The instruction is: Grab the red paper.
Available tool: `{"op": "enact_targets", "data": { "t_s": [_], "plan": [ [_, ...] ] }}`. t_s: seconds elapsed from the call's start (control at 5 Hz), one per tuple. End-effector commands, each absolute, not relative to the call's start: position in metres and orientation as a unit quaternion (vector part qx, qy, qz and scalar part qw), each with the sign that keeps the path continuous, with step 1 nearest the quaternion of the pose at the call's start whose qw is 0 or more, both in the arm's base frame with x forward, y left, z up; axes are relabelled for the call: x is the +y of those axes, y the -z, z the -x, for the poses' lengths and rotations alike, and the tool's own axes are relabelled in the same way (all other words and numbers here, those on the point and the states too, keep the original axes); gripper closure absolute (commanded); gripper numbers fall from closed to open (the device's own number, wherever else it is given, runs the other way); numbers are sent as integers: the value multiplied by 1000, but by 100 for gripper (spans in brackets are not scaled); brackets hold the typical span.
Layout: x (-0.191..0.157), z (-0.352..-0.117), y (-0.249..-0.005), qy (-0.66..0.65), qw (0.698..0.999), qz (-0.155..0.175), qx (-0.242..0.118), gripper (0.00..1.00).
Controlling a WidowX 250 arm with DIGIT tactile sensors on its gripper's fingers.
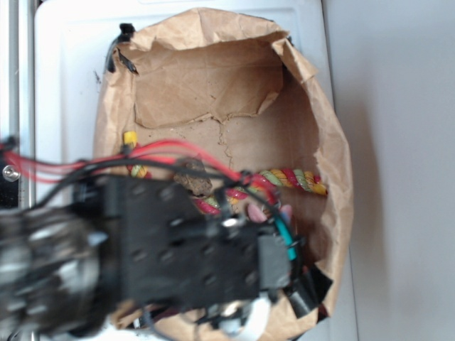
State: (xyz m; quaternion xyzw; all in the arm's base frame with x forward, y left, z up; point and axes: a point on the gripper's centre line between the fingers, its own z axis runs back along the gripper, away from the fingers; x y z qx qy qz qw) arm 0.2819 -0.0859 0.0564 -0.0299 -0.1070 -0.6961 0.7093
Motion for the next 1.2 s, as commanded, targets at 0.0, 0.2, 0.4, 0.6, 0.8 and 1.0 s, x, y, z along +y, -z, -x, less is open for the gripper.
{"op": "enact_targets", "data": {
  "t_s": [0.0, 0.2, 0.4, 0.6, 0.8, 1.0],
  "plan": [
    [-102, -278, -65, 700, 705, 21, -115, 0],
    [-108, -270, -69, 704, 699, 26, -119, 0],
    [-96, -277, -72, 707, 694, 32, -130, 0],
    [-84, -278, -80, 700, 697, 28, -153, 0],
    [-86, -270, -88, 690, 700, 29, -183, 0],
    [-84, -270, -88, 691, 696, 31, -192, 0]
  ]
}}
